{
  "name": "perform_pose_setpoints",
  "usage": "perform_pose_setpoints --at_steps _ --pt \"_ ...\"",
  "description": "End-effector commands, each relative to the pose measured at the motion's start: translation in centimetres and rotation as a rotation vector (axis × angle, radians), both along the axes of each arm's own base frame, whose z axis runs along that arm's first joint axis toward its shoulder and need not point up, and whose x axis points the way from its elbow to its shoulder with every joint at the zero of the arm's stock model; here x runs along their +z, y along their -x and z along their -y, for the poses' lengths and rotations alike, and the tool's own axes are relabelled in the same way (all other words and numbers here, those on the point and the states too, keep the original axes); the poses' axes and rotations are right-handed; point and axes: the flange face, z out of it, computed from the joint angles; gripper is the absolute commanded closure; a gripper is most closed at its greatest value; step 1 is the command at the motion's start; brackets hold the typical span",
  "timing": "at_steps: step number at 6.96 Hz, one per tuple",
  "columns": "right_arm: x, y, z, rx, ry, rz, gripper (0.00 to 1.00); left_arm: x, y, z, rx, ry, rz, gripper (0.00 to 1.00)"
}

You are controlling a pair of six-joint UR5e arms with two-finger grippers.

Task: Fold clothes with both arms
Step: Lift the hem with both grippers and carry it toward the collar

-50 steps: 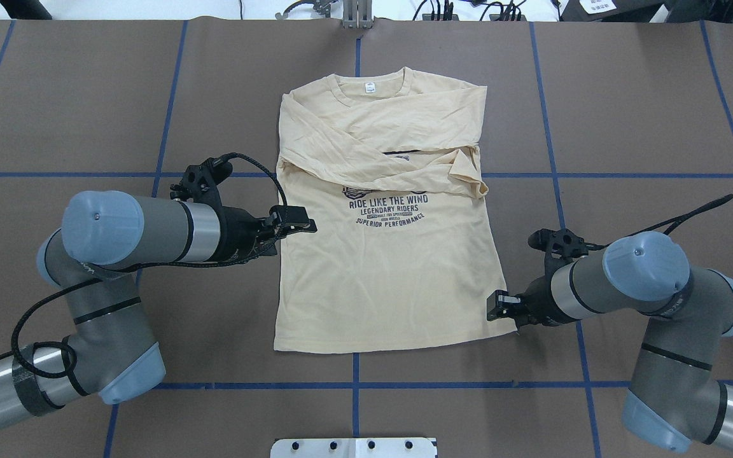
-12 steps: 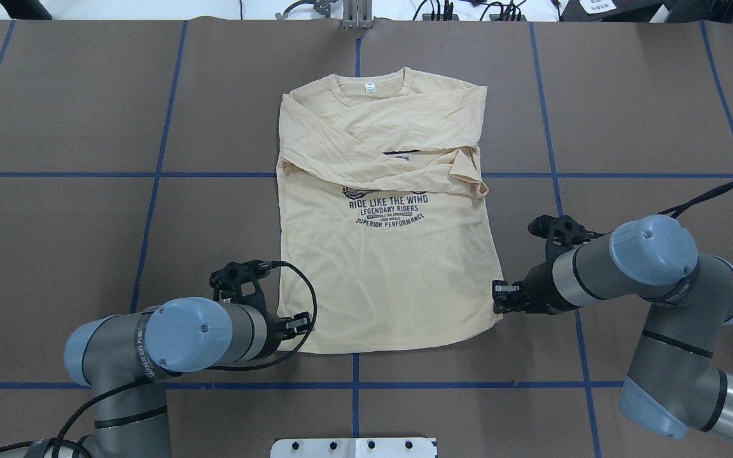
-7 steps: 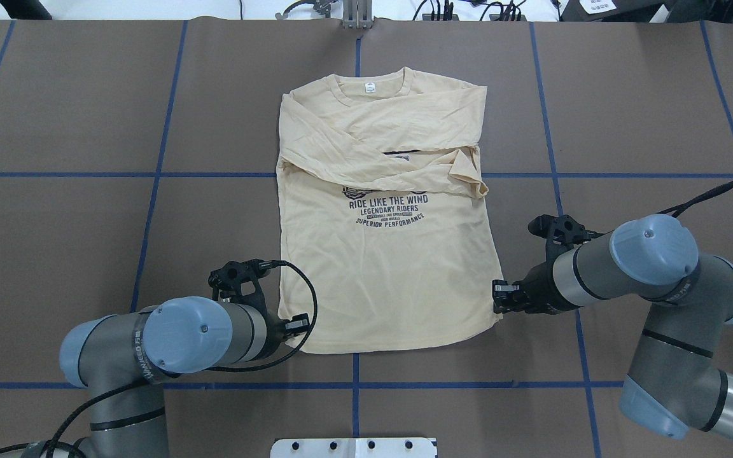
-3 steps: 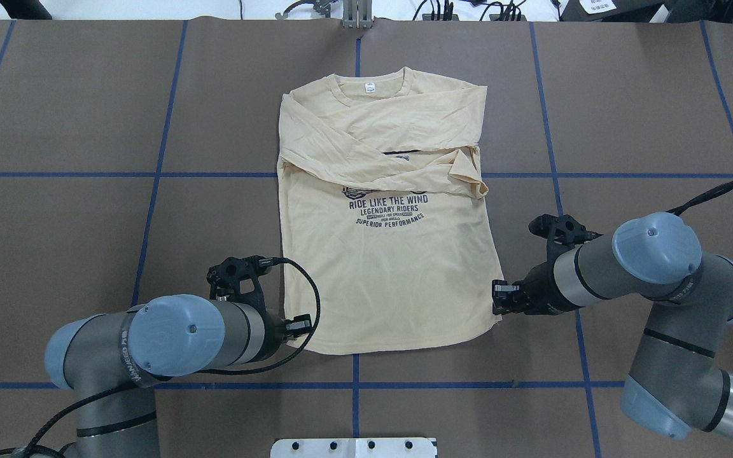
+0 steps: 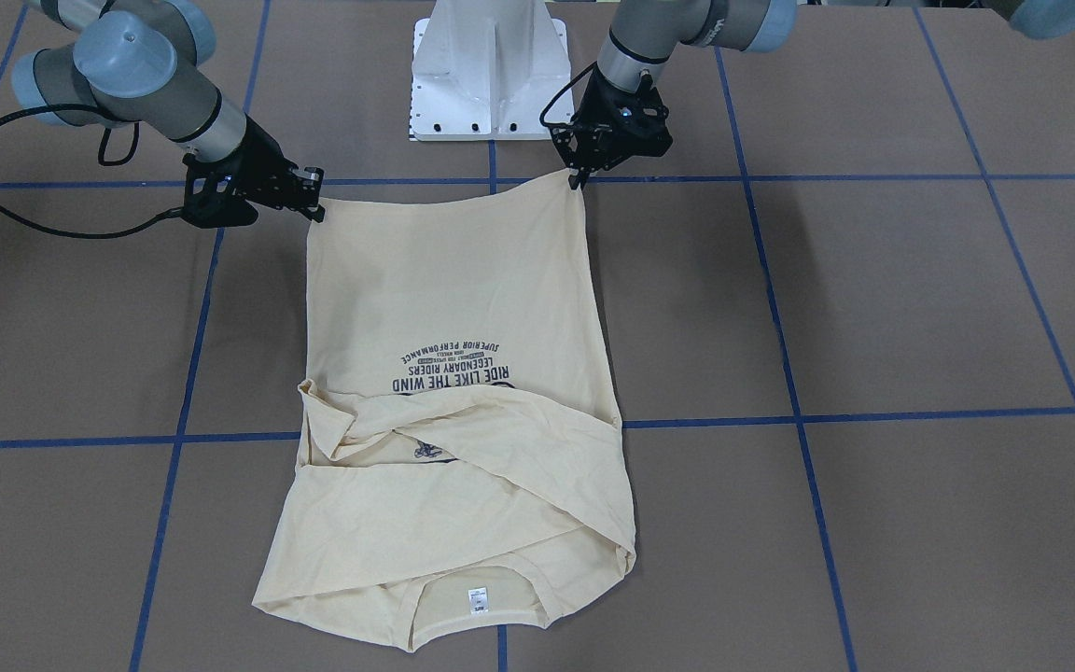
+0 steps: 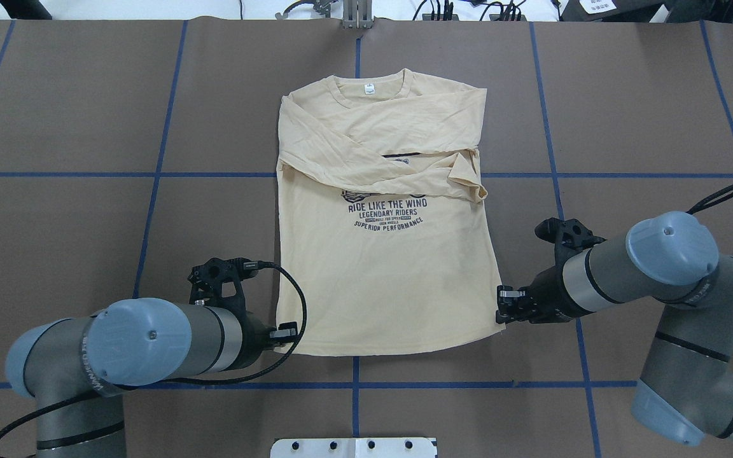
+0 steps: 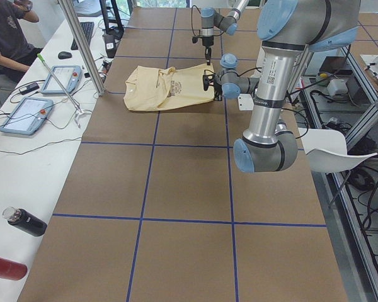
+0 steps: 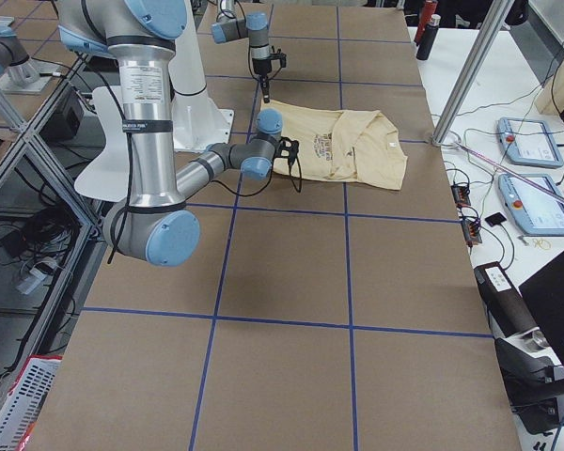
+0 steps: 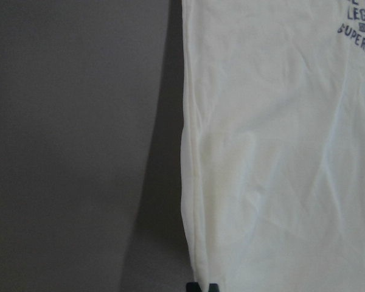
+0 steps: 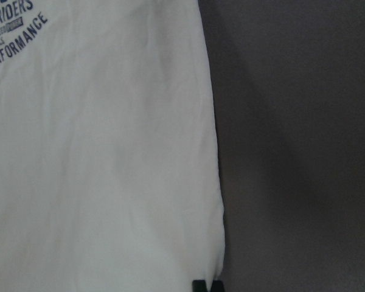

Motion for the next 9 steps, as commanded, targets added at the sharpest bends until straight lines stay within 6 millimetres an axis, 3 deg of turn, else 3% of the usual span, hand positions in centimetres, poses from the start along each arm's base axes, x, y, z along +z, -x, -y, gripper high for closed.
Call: perform_pose_setpoints --at_steps 1,3,5,6,8,9 --pt "-0.3 -2.0 -2.2 -0.070 0.062 0.022 1.00 0.5 0.4 -2.1 0.076 0.006 0.000 1.00" --pt "-0.7 -3.1 -4.4 -0.214 0.132 0.056 1.00 -2.0 1.4 -7.1 0.167 -0.008 -0.061 1.00" --pt "-1.2 -2.3 -4.8 -0.232 0.128 0.065 1.00 -3.6 2.5 -8.2 0.199 -0.006 -0.102 1.00" --pt "-1.4 -2.9 -3.1 -0.191 0.106 0.070 1.00 -3.5 2.6 -7.4 0.193 0.001 -0.099 1.00" --pt "-2.1 -6.7 3.8 -0.058 0.025 0.101 1.00 -3.8 4.8 -2.3 0.086 -0.008 -0.103 1.00" --pt "-2.3 -8.6 6.1 0.001 0.017 0.105 1.00 -4.1 5.9 -0.3 0.054 -0.003 -0.110 1.00"
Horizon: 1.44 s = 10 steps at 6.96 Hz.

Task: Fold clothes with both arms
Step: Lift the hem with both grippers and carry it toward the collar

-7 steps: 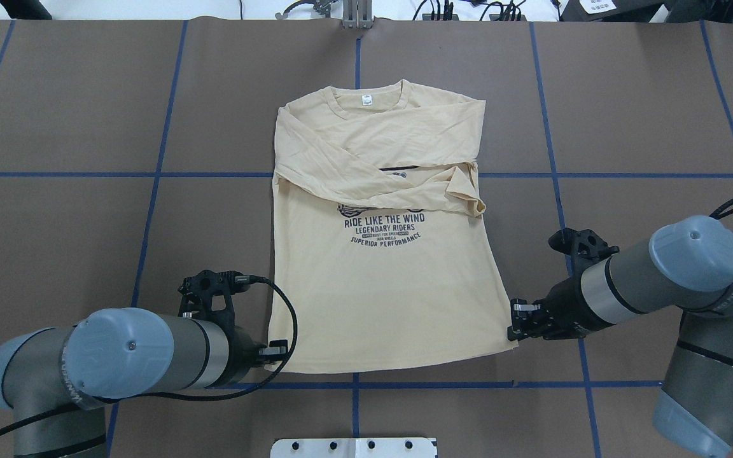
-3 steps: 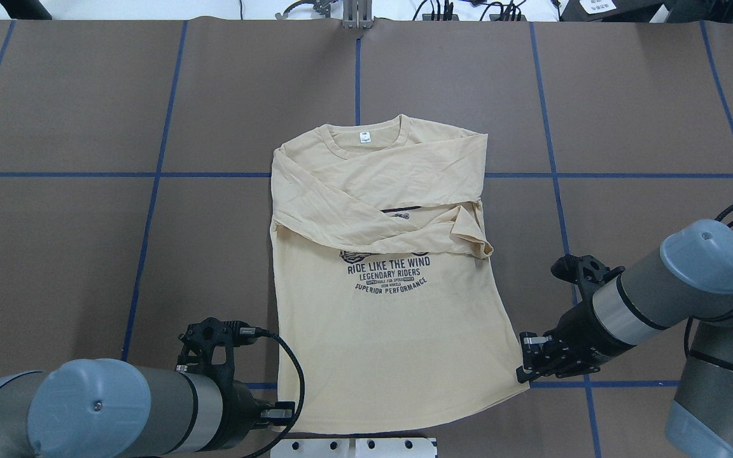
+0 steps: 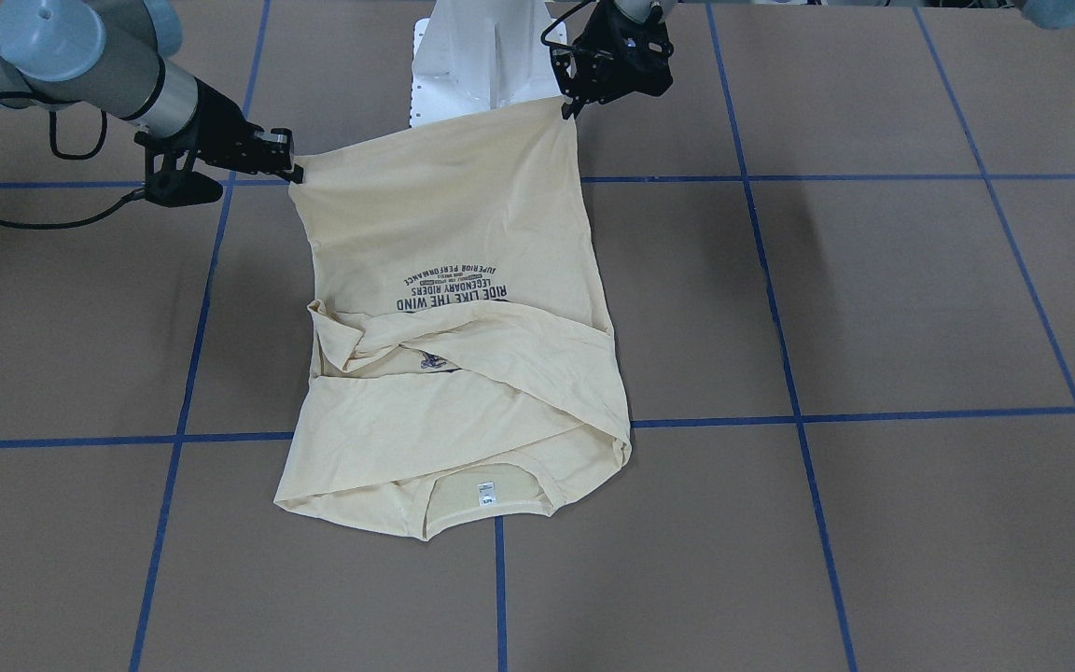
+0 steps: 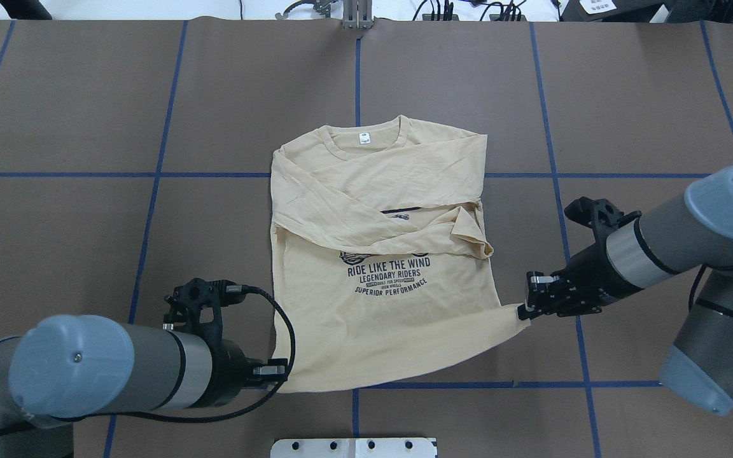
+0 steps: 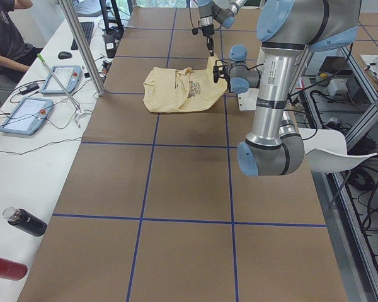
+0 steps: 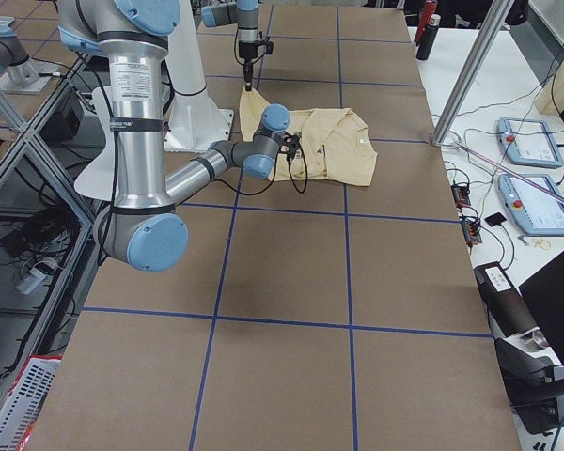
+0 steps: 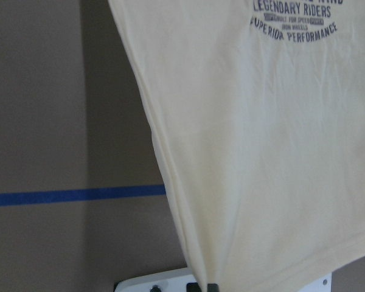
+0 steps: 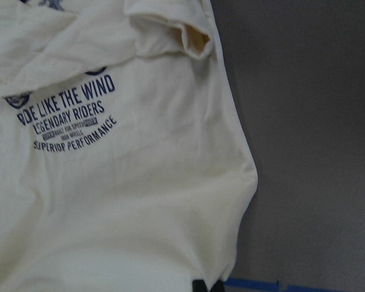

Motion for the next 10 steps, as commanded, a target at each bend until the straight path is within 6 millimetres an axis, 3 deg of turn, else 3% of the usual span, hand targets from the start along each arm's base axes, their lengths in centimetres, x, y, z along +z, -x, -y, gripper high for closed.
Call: perform_pose_setpoints --at_steps 1,2,4,6,8,10 --pt "-1.4 -3.4 5.0 0.115 -0.028 0.021 1.00 -0.9 2.3 4.5 -0.077 0.015 0.005 1.00" --pt "-2.4 -4.3 6.4 0.150 -0.042 0.033 1.00 -1.9 3.3 6.3 -0.102 0.025 0.005 1.00" --pt "-3.8 -6.1 8.5 0.209 -0.052 0.050 1.00 -1.5 5.3 10.1 -0.186 0.031 0.018 1.00" --pt "-5.2 -6.4 9.2 0.223 -0.068 0.067 1.00 -1.0 4.6 14.7 -0.237 0.014 0.055 1.00" --pt "-5.2 -6.5 9.5 0.233 -0.075 0.065 1.00 -1.5 7.5 17.5 -0.268 0.013 0.042 1.00" --pt "-4.7 -6.4 9.9 0.248 -0.074 0.053 1.00 -1.5 8.6 18.5 -0.294 0.014 0.043 1.00"
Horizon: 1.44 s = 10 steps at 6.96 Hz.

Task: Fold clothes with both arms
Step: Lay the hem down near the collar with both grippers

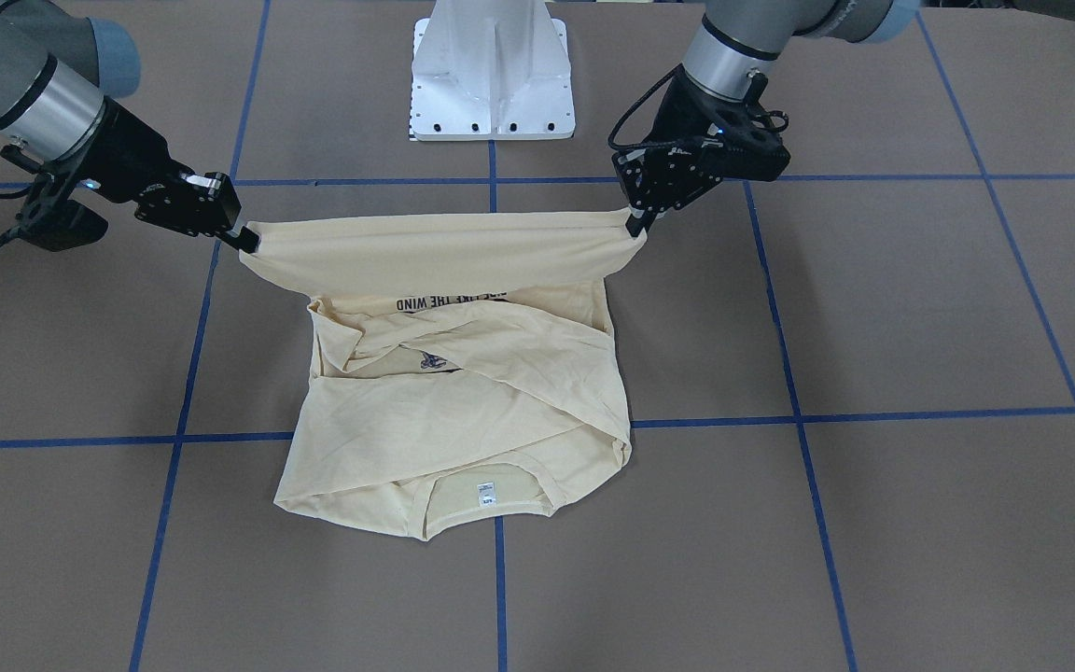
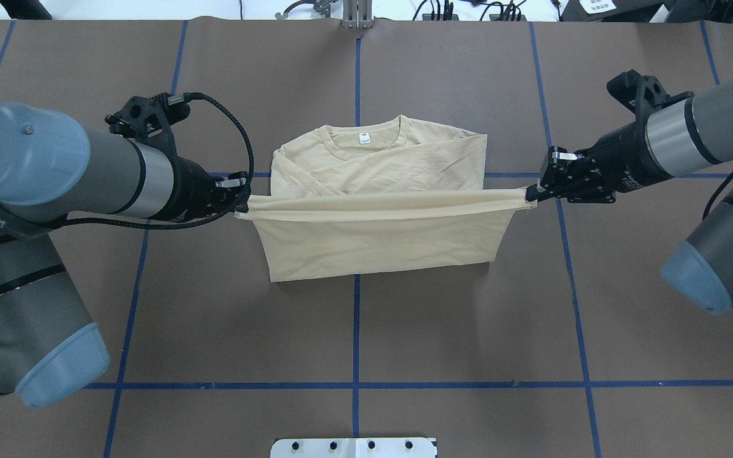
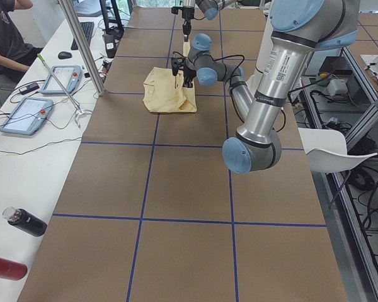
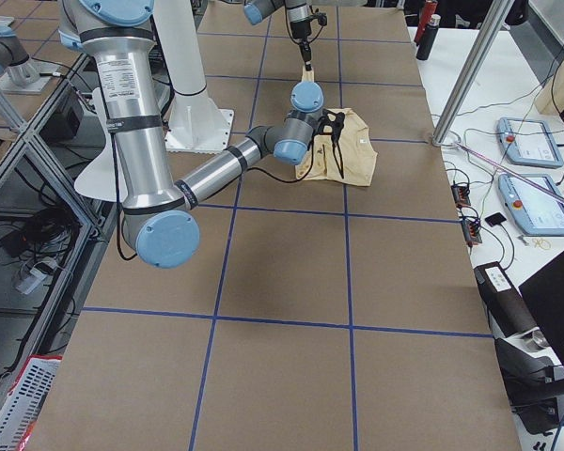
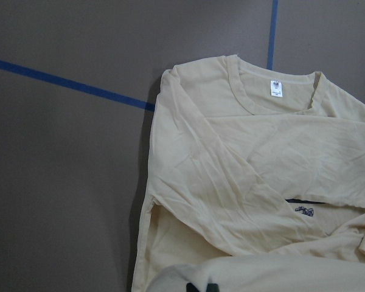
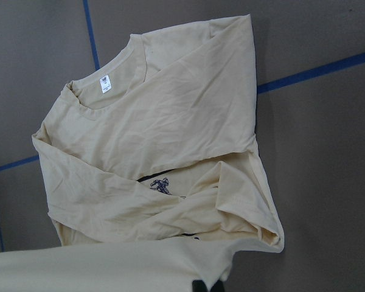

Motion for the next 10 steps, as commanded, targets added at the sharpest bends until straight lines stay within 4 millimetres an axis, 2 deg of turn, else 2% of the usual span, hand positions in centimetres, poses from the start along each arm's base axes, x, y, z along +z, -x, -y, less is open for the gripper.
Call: perform_pose_setpoints --at_steps 1,2,4,5,7,9,10 --pt "-0.3 1.0 1.7 0.023 -0.005 -0.007 1.00 -0.4 0.2 1.0 -0.015 -0.002 -0.002 1.00" --pt "-1.1 2.3 3.4 0.026 -0.002 -0.005 1.00 0.4 -1.2 2.2 -0.019 0.014 0.022 1.00" --pt "-0.7 2.4 4.7 0.037 0.004 -0.015 1.00 0.6 -3.2 5.0 -0.034 0.034 0.046 1.00" --pt "-0.2 2.5 5.3 0.044 0.012 -0.023 1.00 0.8 -3.7 6.0 -0.043 0.041 0.056 1.00" --pt "0.0 3.6 7.7 0.061 0.023 -0.038 1.00 0.9 -3.0 9.1 -0.086 0.050 0.068 1.00" --pt "0.4 5.3 10.0 0.064 0.042 -0.058 1.00 2.8 -5.7 11.6 -0.073 0.031 0.086 1.00" --pt "0.7 5.9 11.2 0.094 0.045 -0.076 1.00 4.6 -7.5 13.1 -0.070 0.030 0.085 1.00"
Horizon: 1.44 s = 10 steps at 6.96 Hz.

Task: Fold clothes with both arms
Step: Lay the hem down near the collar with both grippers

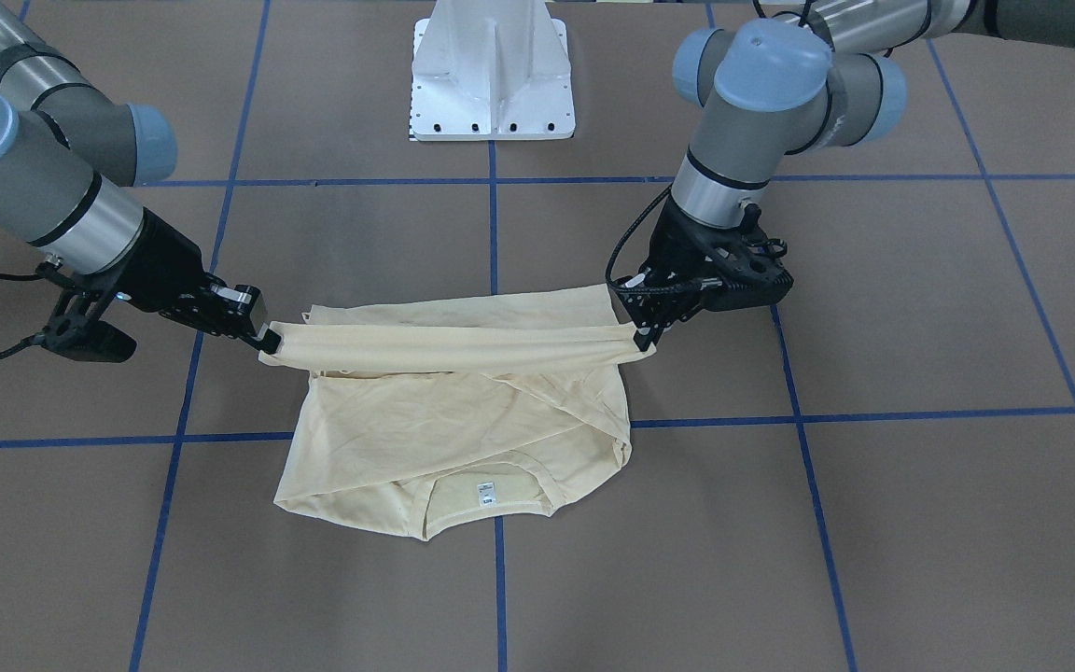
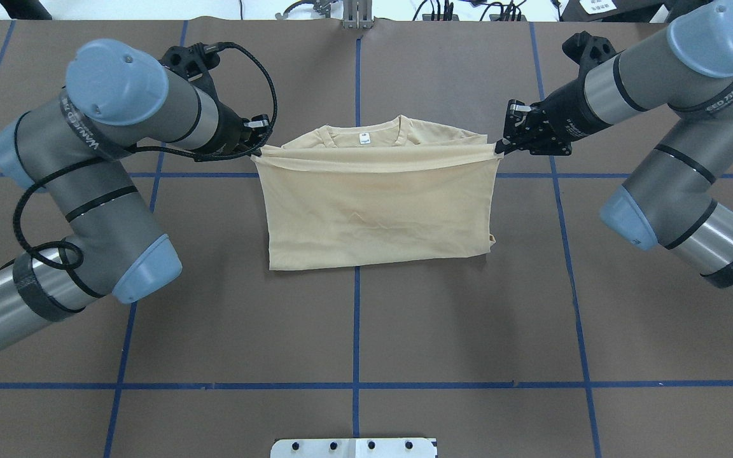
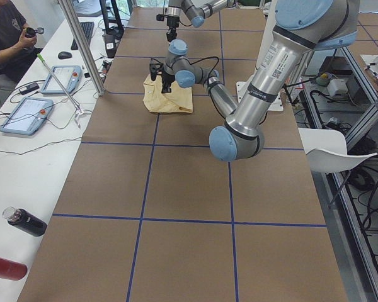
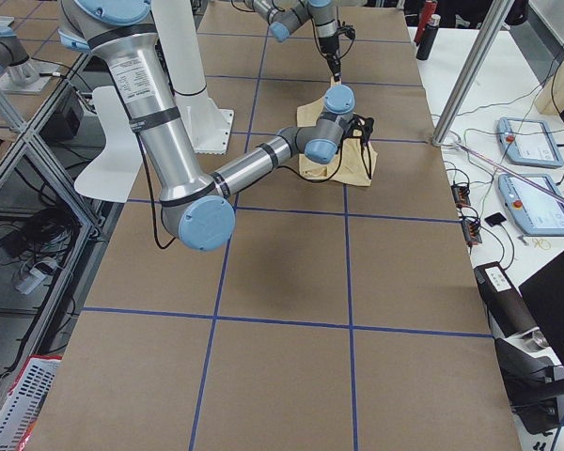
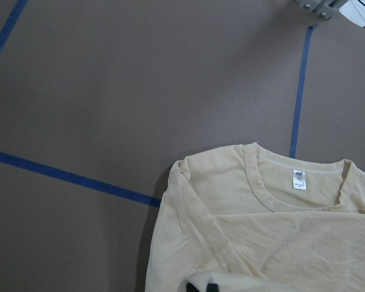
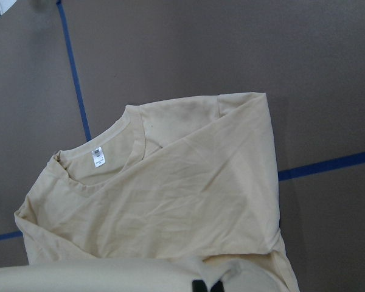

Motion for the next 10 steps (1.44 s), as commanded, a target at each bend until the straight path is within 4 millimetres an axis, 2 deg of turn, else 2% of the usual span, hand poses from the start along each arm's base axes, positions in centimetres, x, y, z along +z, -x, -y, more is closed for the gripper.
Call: perform_pose_setpoints --at_steps 1,2,3,4,5,6,7,8,10 --pt "0.5 1.6 2.7 0.041 0.009 -0.035 1.00 3.6 -3.6 3.1 0.003 -0.006 0.000 1.00" --pt "0.8 2.9 4.5 0.055 0.022 -0.056 1.00 4.8 -4.5 3.9 0.003 -0.004 0.002 1.00" --pt "1.6 4.0 5.8 0.055 0.042 -0.076 1.00 4.7 -4.5 3.9 0.003 -0.006 0.000 1.00" --pt "1.7 4.7 6.7 0.057 0.050 -0.085 1.00 4.3 -4.6 4.0 0.003 -0.006 -0.005 1.00" --pt "2.7 5.7 7.5 0.050 0.068 -0.104 1.00 3.3 -5.3 4.5 0.003 -0.010 -0.010 1.00" --pt "3.1 6.1 7.9 0.049 0.070 -0.107 1.00 2.6 -6.7 5.7 0.003 -0.002 -0.004 1.00" --pt "4.1 6.4 8.2 0.049 0.071 -0.108 1.00 3.4 -7.7 6.6 0.002 -0.008 -0.009 1.00" --pt "4.9 6.5 8.5 0.053 0.068 -0.110 1.00 4.7 -7.9 7.1 0.001 -0.013 -0.010 1.00" --pt "5.1 6.6 8.8 0.065 0.066 -0.116 1.00 5.2 -7.5 7.7 -0.023 -0.019 0.001 1.00"
